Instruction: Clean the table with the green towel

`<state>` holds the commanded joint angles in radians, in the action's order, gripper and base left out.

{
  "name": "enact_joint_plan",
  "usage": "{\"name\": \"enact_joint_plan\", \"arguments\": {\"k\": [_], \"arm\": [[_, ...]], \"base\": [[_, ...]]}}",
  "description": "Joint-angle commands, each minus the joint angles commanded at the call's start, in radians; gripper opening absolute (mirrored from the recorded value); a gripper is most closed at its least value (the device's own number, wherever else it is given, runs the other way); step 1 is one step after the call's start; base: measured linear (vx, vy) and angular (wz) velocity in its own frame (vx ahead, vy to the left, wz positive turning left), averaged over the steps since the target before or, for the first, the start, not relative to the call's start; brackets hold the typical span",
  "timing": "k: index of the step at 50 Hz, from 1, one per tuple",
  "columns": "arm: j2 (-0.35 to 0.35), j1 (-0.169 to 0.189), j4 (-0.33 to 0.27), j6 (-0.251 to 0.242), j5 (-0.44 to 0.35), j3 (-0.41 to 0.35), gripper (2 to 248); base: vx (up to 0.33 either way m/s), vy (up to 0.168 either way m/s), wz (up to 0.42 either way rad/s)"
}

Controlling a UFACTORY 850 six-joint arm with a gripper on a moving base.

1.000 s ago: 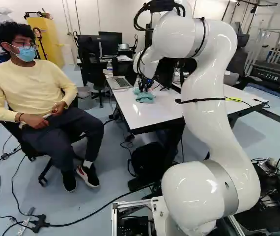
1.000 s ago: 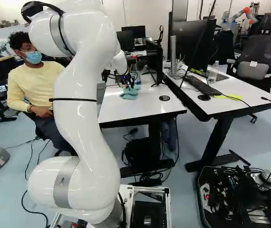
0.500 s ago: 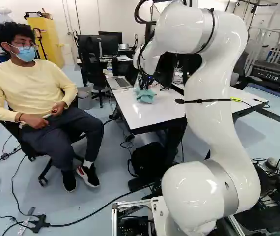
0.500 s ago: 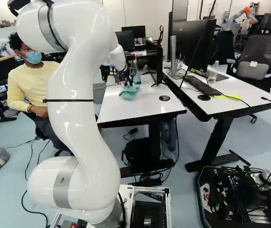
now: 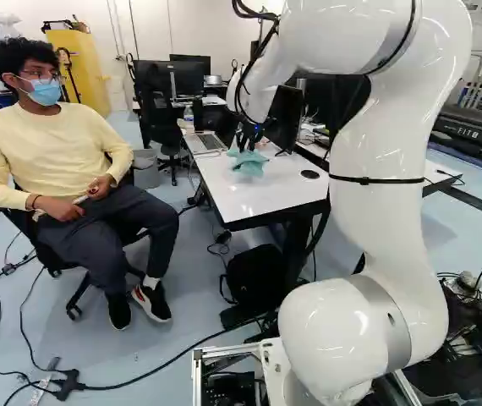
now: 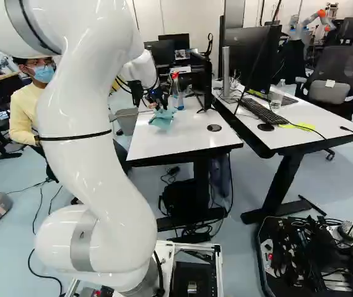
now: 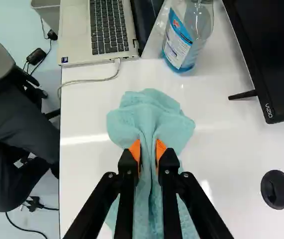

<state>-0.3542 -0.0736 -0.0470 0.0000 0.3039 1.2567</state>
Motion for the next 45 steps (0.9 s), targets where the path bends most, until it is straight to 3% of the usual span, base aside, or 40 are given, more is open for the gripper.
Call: {"name": "enact_joint_plan", "arguments": {"k": [12, 45], "arm": [[0.046, -0.012, 0.000, 0.000, 0.000, -0.051, 56], [0.056, -0.014, 0.000, 0.000, 0.000, -0.062, 56]], "base": [[0.000, 0.000, 0.000], [0.000, 0.000, 0.000]]}}
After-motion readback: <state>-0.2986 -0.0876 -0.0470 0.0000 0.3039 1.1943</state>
